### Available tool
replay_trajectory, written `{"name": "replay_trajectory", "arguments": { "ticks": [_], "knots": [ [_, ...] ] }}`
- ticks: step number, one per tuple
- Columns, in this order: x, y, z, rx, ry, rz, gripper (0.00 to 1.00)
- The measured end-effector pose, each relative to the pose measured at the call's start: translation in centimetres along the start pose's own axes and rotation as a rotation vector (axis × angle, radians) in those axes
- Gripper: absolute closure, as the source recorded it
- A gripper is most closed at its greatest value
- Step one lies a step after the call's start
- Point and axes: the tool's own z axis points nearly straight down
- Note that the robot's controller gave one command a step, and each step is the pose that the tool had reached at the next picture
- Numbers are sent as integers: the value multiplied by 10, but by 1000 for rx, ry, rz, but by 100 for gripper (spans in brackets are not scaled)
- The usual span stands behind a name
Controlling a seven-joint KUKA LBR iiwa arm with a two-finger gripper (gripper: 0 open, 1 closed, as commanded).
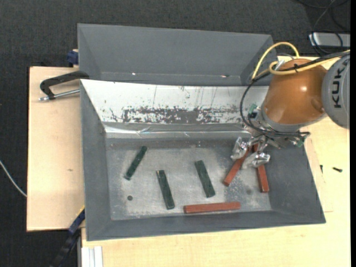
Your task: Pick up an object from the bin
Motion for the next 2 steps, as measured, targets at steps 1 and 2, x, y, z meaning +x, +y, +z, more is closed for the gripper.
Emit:
{"name": "replay_trajectory", "arguments": {
  "ticks": [1,2],
  "knots": [
    [0,0,0,0,0,0,100],
    [-5,1,-125,-1,-1,-31,100]
  ]
}}
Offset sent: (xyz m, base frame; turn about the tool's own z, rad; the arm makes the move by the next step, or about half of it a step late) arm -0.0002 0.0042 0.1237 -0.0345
